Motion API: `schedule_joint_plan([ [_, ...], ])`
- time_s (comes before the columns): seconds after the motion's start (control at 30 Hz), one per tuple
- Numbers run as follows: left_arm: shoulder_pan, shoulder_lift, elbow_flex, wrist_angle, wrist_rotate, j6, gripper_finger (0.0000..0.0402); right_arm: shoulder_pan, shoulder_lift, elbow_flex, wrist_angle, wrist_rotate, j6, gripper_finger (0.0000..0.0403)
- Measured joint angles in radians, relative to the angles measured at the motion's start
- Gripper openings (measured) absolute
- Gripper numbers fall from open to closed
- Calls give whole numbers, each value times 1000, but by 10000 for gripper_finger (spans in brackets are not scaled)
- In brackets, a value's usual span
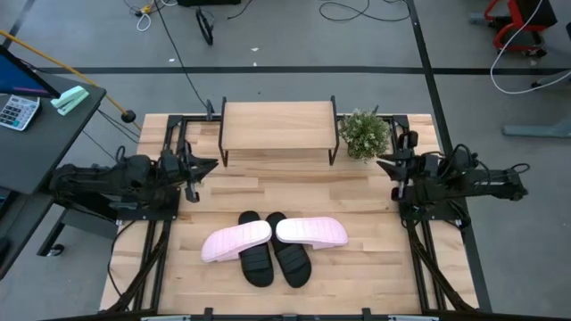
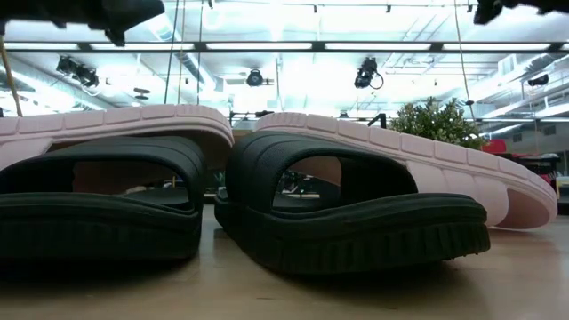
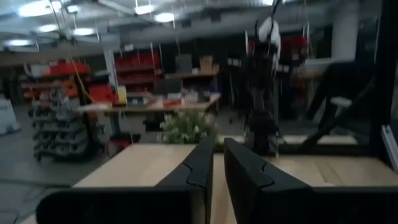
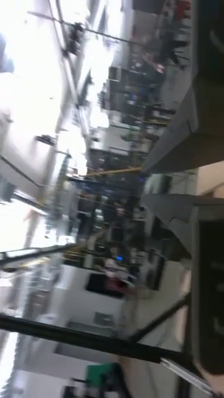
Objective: Pick and place slides into the shelf
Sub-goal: Put the right pink slide on the shelf
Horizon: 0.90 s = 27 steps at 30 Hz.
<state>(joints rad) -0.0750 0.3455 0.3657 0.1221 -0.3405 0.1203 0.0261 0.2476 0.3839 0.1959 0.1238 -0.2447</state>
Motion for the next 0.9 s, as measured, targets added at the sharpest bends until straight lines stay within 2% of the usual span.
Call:
schedule_joint_plan([
  [0.3,0,155,209,-146,0,21,32,1,340,305,-325,-7,17,102],
  [0.47,0,222,338,-308,0,23,32,4,529,456,-473,-25,70,121],
  [0.67,-2,294,459,-542,1,-6,52,13,694,641,-688,-28,212,144],
  [0.8,-2,323,481,-601,14,-37,73,44,768,718,-769,-28,293,151],
  [0.9,-3,338,495,-638,70,-58,92,68,812,769,-840,-29,366,153],
])
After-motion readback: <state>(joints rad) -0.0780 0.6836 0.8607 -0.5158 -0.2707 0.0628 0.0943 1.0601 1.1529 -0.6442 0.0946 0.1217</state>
